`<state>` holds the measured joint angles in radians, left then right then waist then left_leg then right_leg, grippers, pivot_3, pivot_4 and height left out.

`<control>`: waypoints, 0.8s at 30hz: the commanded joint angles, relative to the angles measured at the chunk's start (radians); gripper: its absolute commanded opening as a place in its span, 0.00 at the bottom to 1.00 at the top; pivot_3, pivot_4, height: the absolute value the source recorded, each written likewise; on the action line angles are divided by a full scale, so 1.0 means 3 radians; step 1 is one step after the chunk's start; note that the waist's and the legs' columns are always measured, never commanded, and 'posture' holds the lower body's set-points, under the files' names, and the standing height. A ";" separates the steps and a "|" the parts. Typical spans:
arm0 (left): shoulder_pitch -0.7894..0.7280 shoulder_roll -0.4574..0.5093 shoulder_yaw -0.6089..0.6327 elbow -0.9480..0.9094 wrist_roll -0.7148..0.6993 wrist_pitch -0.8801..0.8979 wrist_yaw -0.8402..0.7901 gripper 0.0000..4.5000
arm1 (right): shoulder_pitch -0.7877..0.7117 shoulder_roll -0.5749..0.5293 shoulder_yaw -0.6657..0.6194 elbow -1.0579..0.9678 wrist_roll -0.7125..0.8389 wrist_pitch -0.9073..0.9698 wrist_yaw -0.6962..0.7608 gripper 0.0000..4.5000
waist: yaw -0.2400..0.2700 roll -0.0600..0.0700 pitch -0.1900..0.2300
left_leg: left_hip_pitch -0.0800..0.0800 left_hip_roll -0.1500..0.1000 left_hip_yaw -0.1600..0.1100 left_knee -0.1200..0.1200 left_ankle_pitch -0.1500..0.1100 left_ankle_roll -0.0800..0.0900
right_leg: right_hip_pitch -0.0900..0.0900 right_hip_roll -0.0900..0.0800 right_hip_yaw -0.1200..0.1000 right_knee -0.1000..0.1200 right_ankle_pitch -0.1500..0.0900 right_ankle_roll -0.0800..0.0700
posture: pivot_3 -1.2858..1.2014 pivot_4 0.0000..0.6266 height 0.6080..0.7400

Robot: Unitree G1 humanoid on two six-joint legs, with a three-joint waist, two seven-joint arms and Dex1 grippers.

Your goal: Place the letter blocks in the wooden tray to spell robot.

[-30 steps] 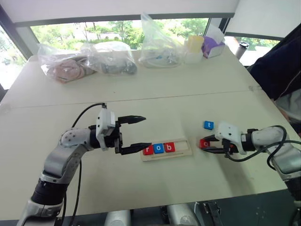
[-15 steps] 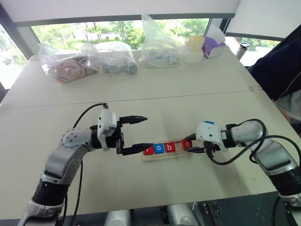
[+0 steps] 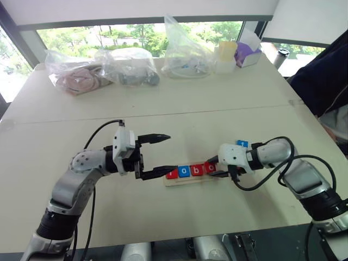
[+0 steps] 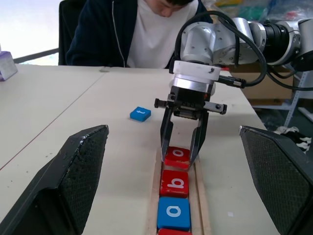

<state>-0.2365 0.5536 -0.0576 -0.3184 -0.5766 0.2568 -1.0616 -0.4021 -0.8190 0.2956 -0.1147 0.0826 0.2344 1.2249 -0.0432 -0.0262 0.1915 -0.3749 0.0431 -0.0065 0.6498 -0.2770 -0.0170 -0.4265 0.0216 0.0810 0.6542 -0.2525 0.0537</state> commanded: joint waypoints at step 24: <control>0.0006 0.0010 0.0028 -0.0167 -0.0025 0.0007 0.0072 1.00 | -0.0132 0.0155 0.0061 0.0031 -0.0069 -0.0057 0.0035 0.26 | -0.0001 0.0000 0.0000 | 0.0000 0.0000 0.0000 0.0000 0.0000 0.0000 | 0.0000 0.0000 0.0000 0.0001 0.0000 0.0000 | 0.52 0.24 1.00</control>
<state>-0.2322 0.5535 -0.0577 -0.3302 -0.5769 0.2585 -1.0408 -0.4306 -0.7725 0.3195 -0.1006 0.0610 0.2302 1.2309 -0.0434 -0.0262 0.1915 -0.3748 0.0431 -0.0065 0.6499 -0.2770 -0.0170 -0.4265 0.0216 0.0809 0.6544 -0.2523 0.0537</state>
